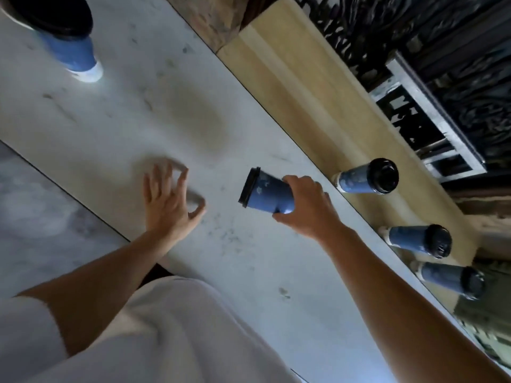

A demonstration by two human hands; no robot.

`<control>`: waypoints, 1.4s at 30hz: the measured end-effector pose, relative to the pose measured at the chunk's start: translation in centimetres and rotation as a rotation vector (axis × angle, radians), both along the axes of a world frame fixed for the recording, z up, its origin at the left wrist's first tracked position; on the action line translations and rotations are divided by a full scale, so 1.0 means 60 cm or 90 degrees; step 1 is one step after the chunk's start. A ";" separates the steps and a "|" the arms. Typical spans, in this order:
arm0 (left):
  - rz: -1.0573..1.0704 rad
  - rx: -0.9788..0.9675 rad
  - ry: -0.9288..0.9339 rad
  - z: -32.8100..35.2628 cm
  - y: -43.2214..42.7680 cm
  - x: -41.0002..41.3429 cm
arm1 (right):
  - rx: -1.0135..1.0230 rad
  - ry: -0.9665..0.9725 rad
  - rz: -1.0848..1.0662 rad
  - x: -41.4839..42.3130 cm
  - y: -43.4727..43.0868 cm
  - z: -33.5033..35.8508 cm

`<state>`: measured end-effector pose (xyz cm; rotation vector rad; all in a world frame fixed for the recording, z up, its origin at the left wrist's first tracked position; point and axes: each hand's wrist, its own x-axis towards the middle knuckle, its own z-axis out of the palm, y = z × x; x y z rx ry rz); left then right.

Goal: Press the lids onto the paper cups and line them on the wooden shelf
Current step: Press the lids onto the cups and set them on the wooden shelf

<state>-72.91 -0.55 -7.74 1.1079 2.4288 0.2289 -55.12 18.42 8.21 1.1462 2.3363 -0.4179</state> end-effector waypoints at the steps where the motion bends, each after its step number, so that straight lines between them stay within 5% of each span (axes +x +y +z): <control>1: 0.013 0.012 0.007 -0.004 -0.001 0.006 | 0.022 -0.040 0.058 -0.001 0.014 0.009; 5: 0.020 0.041 0.048 -0.024 0.000 0.011 | 0.157 -0.236 0.264 -0.002 0.071 0.067; 12: 0.051 0.091 0.057 -0.025 -0.001 0.016 | 0.283 -0.490 0.323 -0.004 0.114 0.144; 27: 0.098 0.088 0.051 -0.021 0.008 0.017 | 0.296 -0.387 0.399 -0.122 0.085 0.168; 42: 0.099 0.082 0.053 -0.027 0.009 0.015 | 0.202 -0.398 0.308 -0.131 0.083 0.171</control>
